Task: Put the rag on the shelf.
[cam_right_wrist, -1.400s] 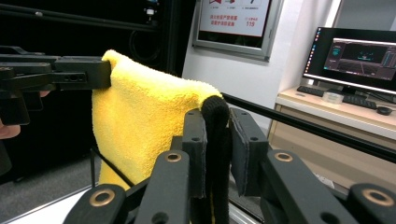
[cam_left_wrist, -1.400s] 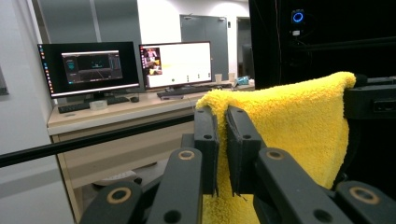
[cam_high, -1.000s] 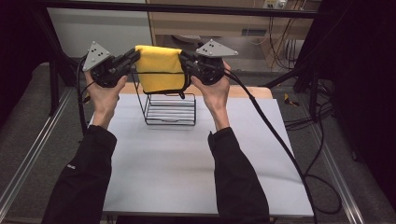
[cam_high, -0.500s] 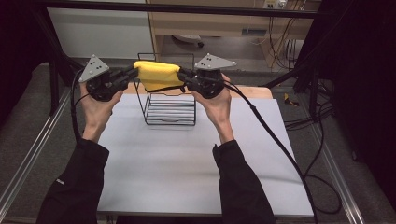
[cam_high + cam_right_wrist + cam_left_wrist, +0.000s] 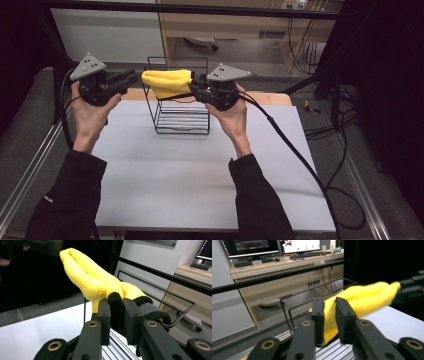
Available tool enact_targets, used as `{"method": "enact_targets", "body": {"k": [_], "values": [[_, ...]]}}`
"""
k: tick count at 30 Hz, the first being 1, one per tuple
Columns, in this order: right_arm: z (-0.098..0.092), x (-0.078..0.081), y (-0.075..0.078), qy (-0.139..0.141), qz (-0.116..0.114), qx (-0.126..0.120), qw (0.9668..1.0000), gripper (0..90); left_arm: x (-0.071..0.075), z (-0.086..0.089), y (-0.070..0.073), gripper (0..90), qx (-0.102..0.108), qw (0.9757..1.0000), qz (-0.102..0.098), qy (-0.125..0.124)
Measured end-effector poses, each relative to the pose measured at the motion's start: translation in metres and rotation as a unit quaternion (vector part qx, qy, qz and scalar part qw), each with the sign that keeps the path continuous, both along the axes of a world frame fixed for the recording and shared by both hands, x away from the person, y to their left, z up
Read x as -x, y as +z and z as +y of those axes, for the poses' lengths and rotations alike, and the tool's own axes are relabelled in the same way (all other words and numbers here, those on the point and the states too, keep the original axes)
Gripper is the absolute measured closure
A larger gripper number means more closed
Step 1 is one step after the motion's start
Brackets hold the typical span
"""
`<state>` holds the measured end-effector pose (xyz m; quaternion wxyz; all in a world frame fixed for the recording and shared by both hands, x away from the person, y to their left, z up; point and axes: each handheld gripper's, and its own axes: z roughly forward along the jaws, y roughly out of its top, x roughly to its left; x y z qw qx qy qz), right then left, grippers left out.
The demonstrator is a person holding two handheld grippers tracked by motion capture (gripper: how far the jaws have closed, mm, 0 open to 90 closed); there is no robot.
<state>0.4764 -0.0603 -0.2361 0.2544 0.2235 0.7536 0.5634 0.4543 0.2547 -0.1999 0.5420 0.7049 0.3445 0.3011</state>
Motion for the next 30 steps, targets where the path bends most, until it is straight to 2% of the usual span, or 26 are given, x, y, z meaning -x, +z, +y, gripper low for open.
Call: {"method": "enact_targets", "body": {"k": [4,7,9,13,17,19,22,25,26,28,30], "values": [[0.0,0.001,-0.002,0.002,-0.002,0.011,0.9999,76.7,-0.014,-0.007,0.007,87.3,0.005,0.9993,0.034,-0.013],[0.0,0.001,-0.004,0.006,0.001,0.016,0.9998,76.0,-0.021,-0.014,0.005,89.5,-0.007,0.9977,0.062,-0.026],[-0.001,0.001,-0.006,0.007,0.002,0.02,0.9998,75.4,-0.021,-0.017,0.0,89.6,-0.02,0.9967,0.07,-0.037],[-0.001,0.002,-0.007,0.011,0.007,0.025,0.9996,72.7,-0.02,-0.015,-0.011,89.7,-0.029,0.9951,0.083,-0.045],[-0.001,0.004,-0.007,0.018,0.011,0.024,0.9995,64.5,-0.022,-0.015,-0.022,89.8,-0.041,0.9939,0.091,-0.047],[-0.002,0.006,-0.005,0.023,0.014,0.022,0.9994,59.4,-0.022,-0.015,-0.025,89.9,-0.041,0.9938,0.092,-0.048],[-0.004,0.008,-0.001,0.027,0.015,0.005,0.9995,50.2,-0.022,-0.016,-0.029,89.9,-0.043,0.9935,0.093,-0.05],[-0.006,0.008,0.004,0.033,0.02,-0.023,0.999,46.1,-0.022,-0.017,-0.032,89.9,-0.052,0.9932,0.093,-0.048],[-0.006,0.008,0.005,0.033,0.022,-0.033,0.9987,47.1,-0.022,-0.017,-0.033,89.9,-0.054,0.993,0.094,-0.049],[-0.005,0.007,0.006,0.034,0.029,-0.039,0.9982,54.9,-0.023,-0.018,-0.036,89.9,-0.058,0.9928,0.092,-0.049],[-0.002,0.002,0.002,0.032,0.05,-0.034,0.9977,71.3,-0.023,-0.019,-0.039,89.9,-0.059,0.9927,0.093,-0.049]]}}
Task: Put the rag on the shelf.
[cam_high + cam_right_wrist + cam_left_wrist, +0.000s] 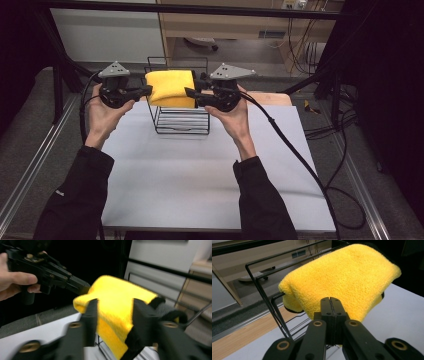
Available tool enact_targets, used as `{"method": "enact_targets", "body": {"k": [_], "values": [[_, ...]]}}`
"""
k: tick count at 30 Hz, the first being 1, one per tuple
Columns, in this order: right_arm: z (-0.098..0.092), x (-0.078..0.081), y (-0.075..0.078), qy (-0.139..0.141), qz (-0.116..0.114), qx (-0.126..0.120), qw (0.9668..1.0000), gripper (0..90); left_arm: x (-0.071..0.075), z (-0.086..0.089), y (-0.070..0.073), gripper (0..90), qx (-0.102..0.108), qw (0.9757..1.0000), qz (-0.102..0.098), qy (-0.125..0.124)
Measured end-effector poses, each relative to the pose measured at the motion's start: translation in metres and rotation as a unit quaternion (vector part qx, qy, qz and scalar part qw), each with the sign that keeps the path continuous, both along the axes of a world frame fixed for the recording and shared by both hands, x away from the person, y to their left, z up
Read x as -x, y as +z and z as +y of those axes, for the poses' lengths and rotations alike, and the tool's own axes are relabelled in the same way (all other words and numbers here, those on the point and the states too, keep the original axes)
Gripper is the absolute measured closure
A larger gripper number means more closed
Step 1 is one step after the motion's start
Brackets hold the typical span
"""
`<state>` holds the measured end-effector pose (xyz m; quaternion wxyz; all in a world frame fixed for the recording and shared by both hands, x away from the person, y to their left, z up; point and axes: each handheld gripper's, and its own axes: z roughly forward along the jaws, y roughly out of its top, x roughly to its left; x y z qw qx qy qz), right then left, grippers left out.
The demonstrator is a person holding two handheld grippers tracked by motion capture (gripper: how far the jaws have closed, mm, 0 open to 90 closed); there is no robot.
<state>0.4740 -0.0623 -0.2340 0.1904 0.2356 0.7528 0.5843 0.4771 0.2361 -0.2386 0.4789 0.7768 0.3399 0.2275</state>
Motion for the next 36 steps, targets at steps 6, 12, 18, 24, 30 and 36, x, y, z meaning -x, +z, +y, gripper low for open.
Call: {"method": "enact_targets", "body": {"k": [6,12,18,24,30,36], "values": [[0.008,-0.015,-0.018,-0.024,0.039,0.029,0.9985,90.0,-0.001,-0.003,-0.014,89.8,-0.013,0.9999,0.003,0.005],[0.015,-0.028,-0.032,-0.048,0.051,0.041,0.9967,90.0,-0.007,-0.008,-0.027,89.8,-0.011,0.9997,-0.005,0.019],[0.016,-0.03,-0.035,-0.048,0.046,0.04,0.997,84.0,-0.007,-0.008,-0.031,89.7,-0.002,0.9997,-0.013,0.019],[0.003,-0.009,-0.026,-0.037,0.031,0.026,0.9985,61.0,0.006,0.003,-0.026,82.8,0.019,0.9995,-0.017,0.017],[-0.02,0.007,-0.017,-0.05,0.039,-0.003,0.998,35.7,0.019,0.011,-0.031,64.7,0.007,0.9998,-0.005,0.02],[-0.042,0.018,-0.022,-0.063,0.054,0.007,0.9965,17.2,0.032,0.016,-0.045,42.8,-0.018,0.9995,0.009,0.023]]}}
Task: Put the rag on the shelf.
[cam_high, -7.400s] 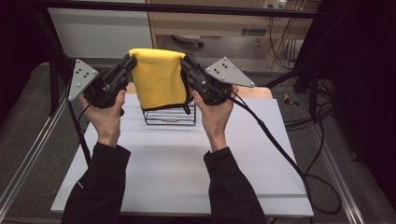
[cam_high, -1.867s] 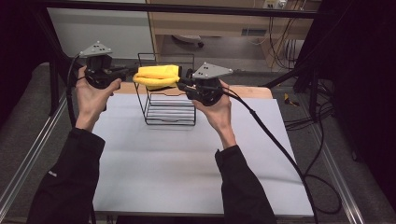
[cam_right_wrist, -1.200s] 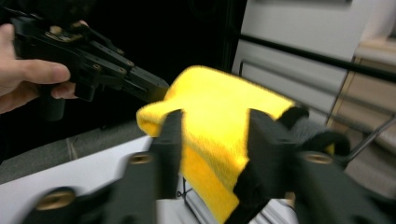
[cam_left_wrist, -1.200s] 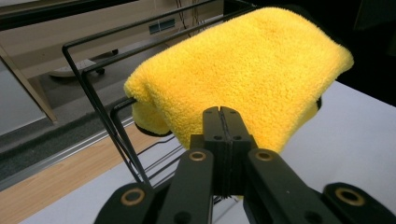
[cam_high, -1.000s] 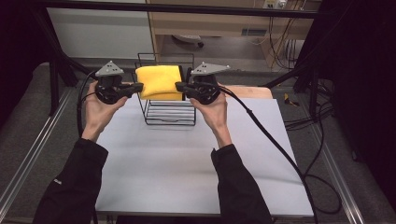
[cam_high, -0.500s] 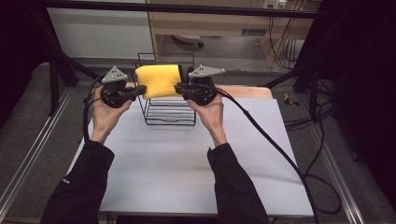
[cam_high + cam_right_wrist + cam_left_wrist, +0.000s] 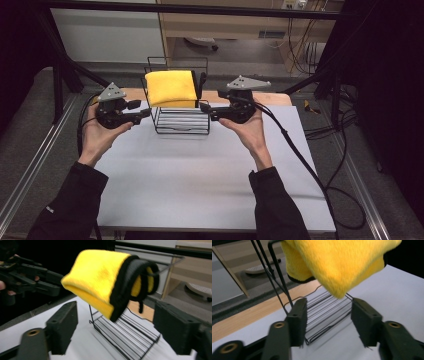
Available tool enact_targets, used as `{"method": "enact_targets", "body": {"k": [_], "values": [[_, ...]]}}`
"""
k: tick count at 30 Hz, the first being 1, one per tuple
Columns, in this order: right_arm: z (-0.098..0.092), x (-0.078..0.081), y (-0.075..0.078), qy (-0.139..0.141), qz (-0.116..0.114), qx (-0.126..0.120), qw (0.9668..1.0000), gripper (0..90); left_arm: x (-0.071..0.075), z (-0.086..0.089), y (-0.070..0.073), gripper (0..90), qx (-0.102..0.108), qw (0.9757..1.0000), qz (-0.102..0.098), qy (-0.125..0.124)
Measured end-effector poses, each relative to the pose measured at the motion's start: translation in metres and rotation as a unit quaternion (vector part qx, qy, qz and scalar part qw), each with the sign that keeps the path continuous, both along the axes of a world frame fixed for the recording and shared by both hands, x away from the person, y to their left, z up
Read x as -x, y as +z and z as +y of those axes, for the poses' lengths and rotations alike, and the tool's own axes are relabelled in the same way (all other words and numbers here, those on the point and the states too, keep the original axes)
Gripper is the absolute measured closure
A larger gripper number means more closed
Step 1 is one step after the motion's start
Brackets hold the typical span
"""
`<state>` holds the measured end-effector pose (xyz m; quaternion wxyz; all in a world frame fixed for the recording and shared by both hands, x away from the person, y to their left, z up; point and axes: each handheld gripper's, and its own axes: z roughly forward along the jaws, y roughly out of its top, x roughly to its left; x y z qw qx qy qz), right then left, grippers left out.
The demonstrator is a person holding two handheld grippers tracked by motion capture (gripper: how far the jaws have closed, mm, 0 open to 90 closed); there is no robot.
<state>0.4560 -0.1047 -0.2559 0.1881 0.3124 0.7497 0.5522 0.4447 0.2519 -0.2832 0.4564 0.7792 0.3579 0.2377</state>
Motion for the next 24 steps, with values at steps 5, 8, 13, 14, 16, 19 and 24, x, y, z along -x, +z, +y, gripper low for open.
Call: {"method": "enact_targets", "body": {"k": [5,8,13,14,16,19,24], "values": [[-0.019,0.005,-0.012,-0.014,0.02,0.011,0.9996,8.8,0.01,0.003,-0.017,26.9,-0.009,0.9998,0.019,-0.005],[-0.03,0.009,-0.021,-0.02,0.033,0.022,0.999,5.5,0.015,0.007,-0.029,22.3,-0.003,0.9996,0.027,-0.008],[-0.048,0.019,-0.04,-0.017,0.052,0.028,0.9981,1.1,0.027,0.012,-0.054,11.3,0.004,0.9996,0.029,-0.006],[-0.052,0.021,-0.045,-0.014,0.053,0.029,0.9981,0.7,0.03,0.012,-0.059,10.3,0.004,0.9995,0.032,-0.006],[-0.059,0.025,-0.056,-0.01,0.057,0.031,0.9978,0.5,0.034,0.014,-0.069,7.6,0.008,0.9993,0.036,-0.006],[-0.068,0.03,-0.073,-0.008,0.07,0.033,0.9969,0.5,0.041,0.015,-0.084,6.7,0.004,0.9992,0.038,-0.008],[-0.084,0.039,-0.104,-0.001,0.094,0.034,0.995,0.5,0.05,0.015,-0.107,6.7,0.001,0.9987,0.048,-0.018]]}}
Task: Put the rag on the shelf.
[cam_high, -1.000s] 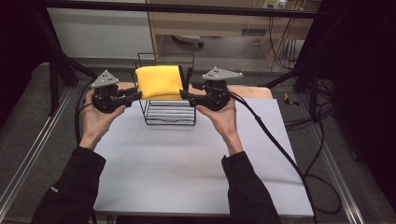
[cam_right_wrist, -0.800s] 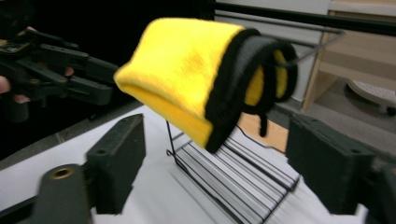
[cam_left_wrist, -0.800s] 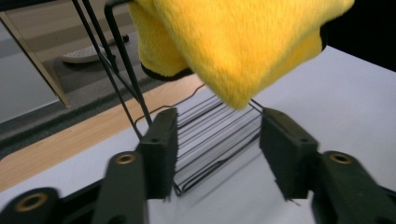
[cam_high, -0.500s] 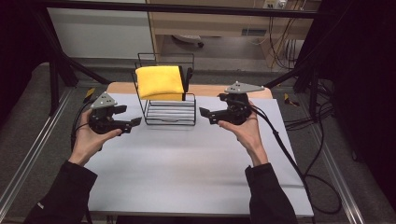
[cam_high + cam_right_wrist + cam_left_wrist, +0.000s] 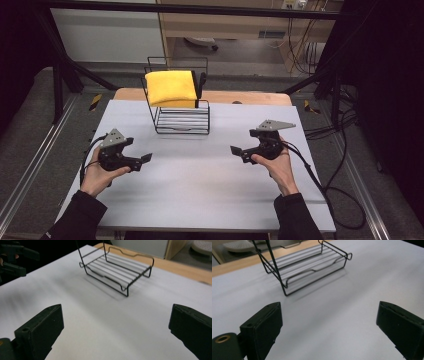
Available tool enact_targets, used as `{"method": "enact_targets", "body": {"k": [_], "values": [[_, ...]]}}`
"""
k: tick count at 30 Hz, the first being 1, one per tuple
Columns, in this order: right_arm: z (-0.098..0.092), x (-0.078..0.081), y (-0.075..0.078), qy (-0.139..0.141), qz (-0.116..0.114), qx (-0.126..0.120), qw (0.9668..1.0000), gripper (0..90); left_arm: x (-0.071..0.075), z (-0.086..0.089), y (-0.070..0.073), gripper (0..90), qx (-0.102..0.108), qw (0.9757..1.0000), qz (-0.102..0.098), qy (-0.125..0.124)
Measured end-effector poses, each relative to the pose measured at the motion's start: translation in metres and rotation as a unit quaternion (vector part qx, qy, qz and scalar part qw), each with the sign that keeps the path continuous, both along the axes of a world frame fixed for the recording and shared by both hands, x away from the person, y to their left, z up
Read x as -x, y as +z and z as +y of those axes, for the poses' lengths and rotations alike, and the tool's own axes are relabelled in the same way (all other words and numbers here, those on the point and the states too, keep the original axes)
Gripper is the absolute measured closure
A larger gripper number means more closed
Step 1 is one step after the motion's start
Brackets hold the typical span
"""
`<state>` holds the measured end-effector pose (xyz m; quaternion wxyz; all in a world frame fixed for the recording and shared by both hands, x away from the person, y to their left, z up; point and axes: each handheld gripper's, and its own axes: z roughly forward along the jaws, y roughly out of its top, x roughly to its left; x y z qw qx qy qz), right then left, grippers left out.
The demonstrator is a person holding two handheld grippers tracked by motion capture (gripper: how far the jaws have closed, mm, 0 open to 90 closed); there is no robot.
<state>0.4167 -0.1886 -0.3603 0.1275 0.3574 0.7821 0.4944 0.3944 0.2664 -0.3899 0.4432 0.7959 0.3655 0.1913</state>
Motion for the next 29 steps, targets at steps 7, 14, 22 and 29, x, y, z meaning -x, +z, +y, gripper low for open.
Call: {"method": "enact_targets", "body": {"k": [7,14,22,29], "values": [[-0.028,0.014,-0.043,0.001,0.034,0.012,0.9994,0.5,0.01,0.008,-0.026,6.1,-0.007,1.0,0.006,0.003],[-0.061,0.028,-0.07,-0.02,0.054,0.017,0.9982,0.5,0.018,0.017,-0.04,4.6,-0.022,0.9997,0.013,-0.006],[-0.078,0.043,-0.083,-0.022,0.059,0.01,0.998,0.5,0.021,0.018,-0.051,3.7,-0.03,0.9993,0.018,-0.011],[-0.078,0.047,-0.082,-0.023,0.059,0.007,0.998,0.5,0.024,0.017,-0.053,3.6,-0.037,0.9991,0.016,-0.014]]}}
